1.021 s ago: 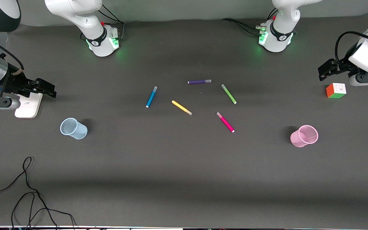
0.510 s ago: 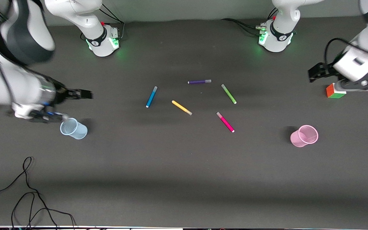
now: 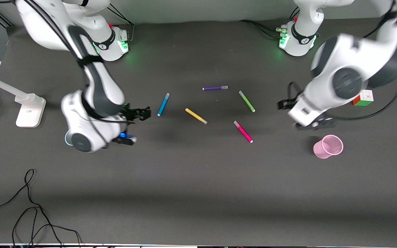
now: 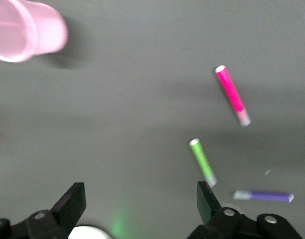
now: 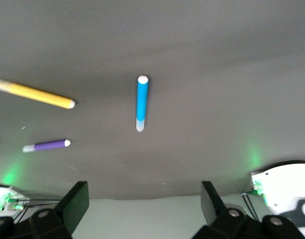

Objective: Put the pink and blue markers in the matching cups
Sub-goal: 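Grasp the blue marker with the right gripper while the left gripper grasps the pink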

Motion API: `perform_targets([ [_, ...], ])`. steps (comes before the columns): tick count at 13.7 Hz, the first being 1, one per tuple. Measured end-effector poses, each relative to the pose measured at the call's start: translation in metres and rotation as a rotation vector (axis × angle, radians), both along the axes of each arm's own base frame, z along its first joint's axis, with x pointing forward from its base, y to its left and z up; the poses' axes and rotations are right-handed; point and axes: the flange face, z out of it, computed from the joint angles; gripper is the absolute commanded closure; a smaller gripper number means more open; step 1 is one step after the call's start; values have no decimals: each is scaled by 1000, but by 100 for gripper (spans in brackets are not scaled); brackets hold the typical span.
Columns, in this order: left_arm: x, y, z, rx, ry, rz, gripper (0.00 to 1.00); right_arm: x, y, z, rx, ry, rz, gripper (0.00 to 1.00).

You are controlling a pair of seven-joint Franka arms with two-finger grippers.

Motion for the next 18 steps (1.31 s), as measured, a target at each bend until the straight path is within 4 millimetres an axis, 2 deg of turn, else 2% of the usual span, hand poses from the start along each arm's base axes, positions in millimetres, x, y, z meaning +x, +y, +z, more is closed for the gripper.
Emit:
perform_targets([
  [3, 7, -47, -80, 10, 8, 139, 1, -10, -4, -69, -27, 16, -51, 0],
  [5, 6, -70, -123, 6, 16, 236, 1, -21, -10, -102, -50, 10, -76, 0],
  [8, 5, -90, -169, -29, 43, 379, 2, -40, -7, -127, -68, 18, -80, 0],
  [12, 5, -95, -210, -68, 87, 476, 7, -52, 2, -141, -66, -4, -97, 2],
  [13, 3, -95, -218, -64, 100, 482, 11, -56, 7, -144, -66, -17, -99, 9],
  [14, 1, -96, -225, -60, 112, 486, 13, -59, 12, -146, -66, -22, -96, 21],
  [16, -3, -99, -232, -53, 129, 501, 19, -62, 17, -147, -66, -28, -89, 61],
  [17, -4, -102, -233, -52, 136, 513, 23, -62, 17, -147, -65, -28, -89, 78],
  [18, -6, -104, -233, -50, 139, 519, 28, -61, 16, -147, -66, -29, -91, 90],
])
